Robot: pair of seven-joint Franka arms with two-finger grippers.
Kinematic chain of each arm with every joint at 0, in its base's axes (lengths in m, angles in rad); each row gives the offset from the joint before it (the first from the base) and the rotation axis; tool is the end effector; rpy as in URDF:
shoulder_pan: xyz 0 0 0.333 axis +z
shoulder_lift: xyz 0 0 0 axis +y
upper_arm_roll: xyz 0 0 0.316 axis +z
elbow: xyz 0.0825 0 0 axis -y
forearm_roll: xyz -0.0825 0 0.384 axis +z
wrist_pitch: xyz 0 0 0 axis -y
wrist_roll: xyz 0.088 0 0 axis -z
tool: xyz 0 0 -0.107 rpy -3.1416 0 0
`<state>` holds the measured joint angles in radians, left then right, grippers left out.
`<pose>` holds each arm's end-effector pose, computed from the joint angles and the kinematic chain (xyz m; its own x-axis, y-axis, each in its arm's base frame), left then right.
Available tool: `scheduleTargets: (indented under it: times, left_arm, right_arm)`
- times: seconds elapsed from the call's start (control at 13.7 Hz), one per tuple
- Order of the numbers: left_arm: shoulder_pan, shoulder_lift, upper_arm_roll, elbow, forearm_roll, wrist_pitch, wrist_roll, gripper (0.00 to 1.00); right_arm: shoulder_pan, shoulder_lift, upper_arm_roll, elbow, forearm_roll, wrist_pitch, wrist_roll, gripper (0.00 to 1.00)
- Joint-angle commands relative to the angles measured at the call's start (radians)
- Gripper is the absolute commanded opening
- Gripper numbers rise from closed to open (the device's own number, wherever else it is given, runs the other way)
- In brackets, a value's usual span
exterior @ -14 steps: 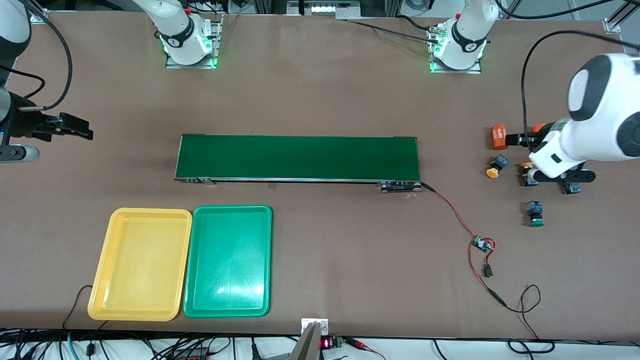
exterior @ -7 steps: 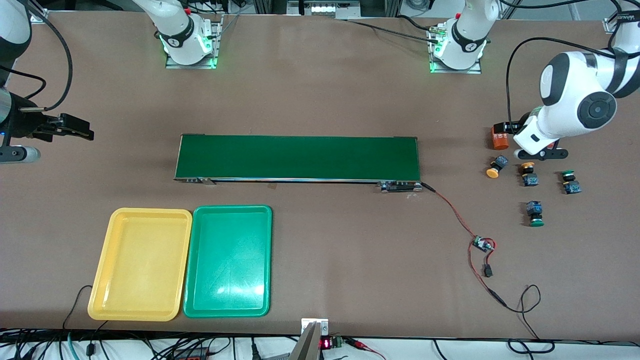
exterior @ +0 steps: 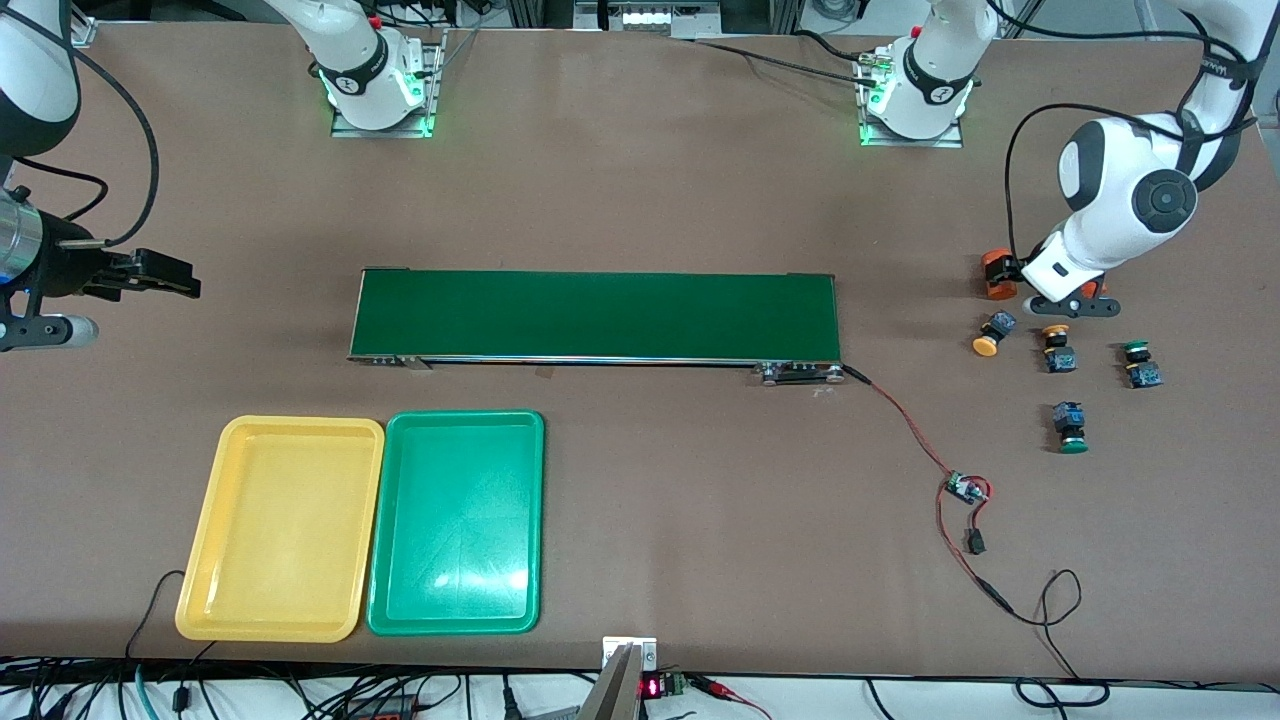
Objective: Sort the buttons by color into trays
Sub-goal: 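Reach the left gripper to the orange cylinder and grasp it, then carry the orange cylinder onto the conveyor belt and release it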
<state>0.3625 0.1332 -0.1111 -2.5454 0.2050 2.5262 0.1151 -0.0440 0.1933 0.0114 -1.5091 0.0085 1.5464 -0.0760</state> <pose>0.4267 0.1060 0.2097 0.9858 -0.0349 -0.1640 -0.0450 -0.9973 -0.0582 0.6032 -0.0193 0.5393 0.9871 0.0441 -0.1541 0.0411 -0.9989 -0.0224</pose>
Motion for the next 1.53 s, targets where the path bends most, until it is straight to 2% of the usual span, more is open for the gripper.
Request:
scheduleTargets:
  times: [0.0,0.22,0.36,0.44,0.51,0.58,0.73,0.95,1.16,1.24,1.38,1.46]
  left_arm:
    - [0.058,0.068,-0.010,-0.022,0.027,0.092,0.034,0.97]
    - [0.059,0.063,-0.013,-0.056,0.027,0.103,0.023,0.97]
    - [0.059,0.065,-0.013,-0.058,0.027,0.102,0.021,0.89]
    - [0.059,0.065,-0.013,-0.059,0.027,0.094,0.021,0.75]
    - [0.059,0.065,-0.015,-0.058,0.027,0.089,0.021,0.68]
    - [0.059,0.062,-0.016,-0.056,0.027,0.060,0.023,0.55]
    - [0.061,0.046,-0.019,-0.044,0.027,-0.007,0.031,0.38]
    - [0.056,-0.039,-0.056,-0.021,0.027,-0.110,0.032,0.35]
    - [0.055,-0.105,-0.134,0.103,0.025,-0.318,0.054,0.35]
    - [0.053,-0.103,-0.163,0.167,0.021,-0.378,0.092,0.35]
    - [0.046,-0.049,-0.218,0.278,0.014,-0.392,0.159,0.35]
    - [0.044,-0.046,-0.267,0.313,0.013,-0.402,0.251,0.38]
  right_arm:
    - [-0.007,0.008,0.001,0.026,0.018,-0.008,0.001,1.00]
    - [-0.008,0.008,0.001,0.026,0.016,-0.008,-0.002,1.00]
    - [-0.008,0.008,0.001,0.026,0.016,-0.008,-0.002,1.00]
    - [-0.010,0.008,-0.001,0.026,0.016,-0.008,-0.002,1.00]
    - [-0.010,0.008,-0.002,0.026,0.016,-0.008,-0.002,1.00]
    - [-0.010,0.008,-0.002,0.026,0.016,-0.008,-0.002,1.00]
    - [-0.008,0.008,-0.002,0.026,0.016,-0.008,-0.002,1.00]
    - [-0.010,0.008,-0.002,0.026,0.016,-0.008,-0.002,1.00]
    - [-0.008,0.008,-0.002,0.026,0.015,-0.008,-0.002,1.00]
    - [-0.008,0.008,-0.002,0.026,0.013,-0.009,-0.004,1.00]
    - [-0.008,0.008,-0.002,0.026,0.013,-0.008,-0.004,1.00]
    - [-0.008,0.008,-0.002,0.026,0.013,-0.008,-0.004,1.00]
